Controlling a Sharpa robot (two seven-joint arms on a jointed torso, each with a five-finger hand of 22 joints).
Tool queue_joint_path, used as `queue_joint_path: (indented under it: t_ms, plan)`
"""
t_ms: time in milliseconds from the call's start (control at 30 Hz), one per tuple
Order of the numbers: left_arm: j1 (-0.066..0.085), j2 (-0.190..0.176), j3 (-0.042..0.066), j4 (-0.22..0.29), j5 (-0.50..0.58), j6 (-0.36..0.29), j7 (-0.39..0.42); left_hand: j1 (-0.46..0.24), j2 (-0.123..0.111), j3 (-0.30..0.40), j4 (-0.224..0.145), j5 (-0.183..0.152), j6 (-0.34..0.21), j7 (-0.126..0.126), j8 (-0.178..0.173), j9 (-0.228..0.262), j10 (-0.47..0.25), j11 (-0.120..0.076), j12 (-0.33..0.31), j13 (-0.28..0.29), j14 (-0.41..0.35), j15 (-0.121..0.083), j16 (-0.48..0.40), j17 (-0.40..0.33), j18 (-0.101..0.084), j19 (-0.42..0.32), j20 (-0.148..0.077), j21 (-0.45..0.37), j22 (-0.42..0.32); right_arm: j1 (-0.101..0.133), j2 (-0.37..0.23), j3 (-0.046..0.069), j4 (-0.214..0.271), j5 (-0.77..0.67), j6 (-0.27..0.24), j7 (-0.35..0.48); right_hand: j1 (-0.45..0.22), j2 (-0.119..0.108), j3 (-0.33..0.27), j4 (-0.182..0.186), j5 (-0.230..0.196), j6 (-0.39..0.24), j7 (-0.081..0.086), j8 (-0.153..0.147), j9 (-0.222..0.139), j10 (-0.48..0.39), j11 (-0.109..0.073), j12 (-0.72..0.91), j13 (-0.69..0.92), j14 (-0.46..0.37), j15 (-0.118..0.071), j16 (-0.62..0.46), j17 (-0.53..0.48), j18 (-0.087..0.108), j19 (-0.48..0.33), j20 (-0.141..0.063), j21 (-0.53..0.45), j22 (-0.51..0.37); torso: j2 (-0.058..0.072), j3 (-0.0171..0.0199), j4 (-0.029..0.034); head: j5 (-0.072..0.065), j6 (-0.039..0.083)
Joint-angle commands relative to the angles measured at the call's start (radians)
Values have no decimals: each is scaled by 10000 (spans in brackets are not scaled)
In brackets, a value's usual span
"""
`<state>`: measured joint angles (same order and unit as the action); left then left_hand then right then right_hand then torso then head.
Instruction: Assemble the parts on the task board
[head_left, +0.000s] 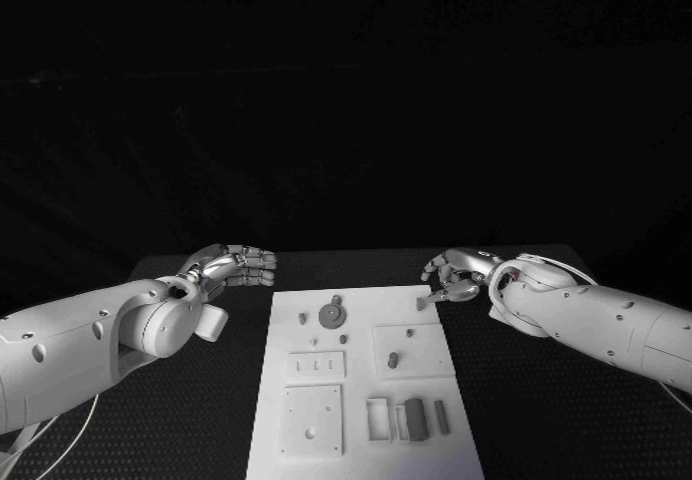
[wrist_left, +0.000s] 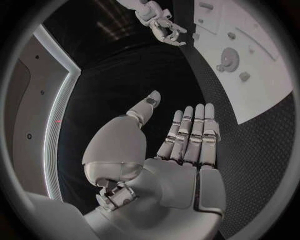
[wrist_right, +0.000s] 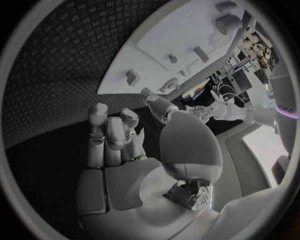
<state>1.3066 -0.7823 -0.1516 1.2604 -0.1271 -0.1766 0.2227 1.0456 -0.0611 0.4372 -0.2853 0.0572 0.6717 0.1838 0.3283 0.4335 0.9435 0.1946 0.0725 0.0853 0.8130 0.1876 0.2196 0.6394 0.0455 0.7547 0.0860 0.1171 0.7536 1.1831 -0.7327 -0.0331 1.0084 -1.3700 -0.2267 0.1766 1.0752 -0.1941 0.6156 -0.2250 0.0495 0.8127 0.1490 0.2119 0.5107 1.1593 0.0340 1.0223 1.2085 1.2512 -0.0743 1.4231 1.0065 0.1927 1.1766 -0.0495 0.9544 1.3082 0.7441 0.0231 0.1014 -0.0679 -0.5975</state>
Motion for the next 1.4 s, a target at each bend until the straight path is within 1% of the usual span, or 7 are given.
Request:
queue_joint_path:
  t_ms: [33, 333, 467, 633, 767, 1133, 1400]
  plan:
    - [-6, 0, 4, 1, -58, 180, 154, -32, 79, -38, -2, -40, 53, 230, 18, -8, 77, 9, 46, 8, 50, -3, 18, 9, 59, 77, 20, -20, 7, -91, 118, 0, -328, -132, 290, 343, -17, -78, -20, -69, -3, -53, -45, -55, -10, -77, -21, 33, -10, -113, 7, -56, -35, 691, -79, 10, -49, 189, -7, 16, 42, -17, -63]
    - [-8, -29, 4, 9, -60, 178, 147, -30, 77, -40, -4, -40, 48, 238, 12, -12, 71, 11, 36, 5, 45, -2, 13, 8, 56, 76, 20, -26, 6, -292, 263, -51, -615, -194, 427, 376, -15, -83, -19, -83, -3, -75, -57, -56, -10, -105, -35, 36, -11, -160, -9, -61, -55, 691, -105, 22, -53, 190, 0, 6, 2, 29, -103]
    - [-7, -35, 4, 25, -62, 177, 148, -30, 75, -41, -5, -40, 46, 240, 10, -13, 68, 12, 32, 3, 42, -1, 10, 8, 54, 75, 20, -29, 6, -349, 387, -77, -687, -313, 206, 267, -18, -77, -20, -83, -3, -80, -59, -54, -9, -111, -36, 38, -11, -155, -12, -53, -33, 691, -111, 25, -52, 191, 0, 4, -9, 38, -108]
    - [-7, -11, 5, 7, -62, 168, 117, -30, 75, -41, -5, -40, 45, 241, 9, -13, 68, 12, 31, 3, 41, -1, 9, 8, 53, 74, 20, -30, 6, -355, 565, -198, -793, -362, 171, 207, -69, -37, -37, -49, -3, -54, -54, -22, 5, -105, -35, 74, -7, -89, -16, 9, 89, 691, -94, 30, -28, 194, -7, -7, 13, 20, -138]
    - [-7, -13, 5, 6, -67, 166, 122, -30, 75, -41, -5, -40, 45, 241, 9, -13, 68, 12, 31, 3, 41, -1, 9, 8, 53, 74, 20, -30, 6, -406, 689, -210, -927, -376, 56, 25, -76, -2, -37, -42, -3, -35, -53, -3, 14, -92, -34, 96, -6, -69, -14, 33, 113, 691, -78, 25, -13, 194, -10, -11, 45, 28, -152]
    - [-7, -37, 5, 32, -68, 186, 92, -30, 87, -38, 0, -40, 48, 245, 9, -14, 69, 12, 28, 2, 41, -1, 7, 8, 53, 77, 20, -32, 6, -564, 921, -226, -1206, -372, -126, 2, -109, 80, -37, -7, -2, -29, -34, 13, 21, -81, -17, 121, -10, -32, -3, 65, 158, 691, -53, 17, 3, 190, -6, -13, 5, 70, -187]
    - [-6, -39, 6, 26, -68, 197, 78, -34, 92, -38, 4, -40, 43, 257, 3, -17, 69, 13, 24, 1, 41, 0, 6, 8, 51, 78, 20, -34, 6, -631, 967, -225, -1274, -361, -150, -4, -99, 199, -40, -28, -3, 42, -27, 68, 44, -46, -10, 164, -17, 46, 6, 119, 240, 691, -21, -6, 31, 189, -5, -16, 15, 69, -227]
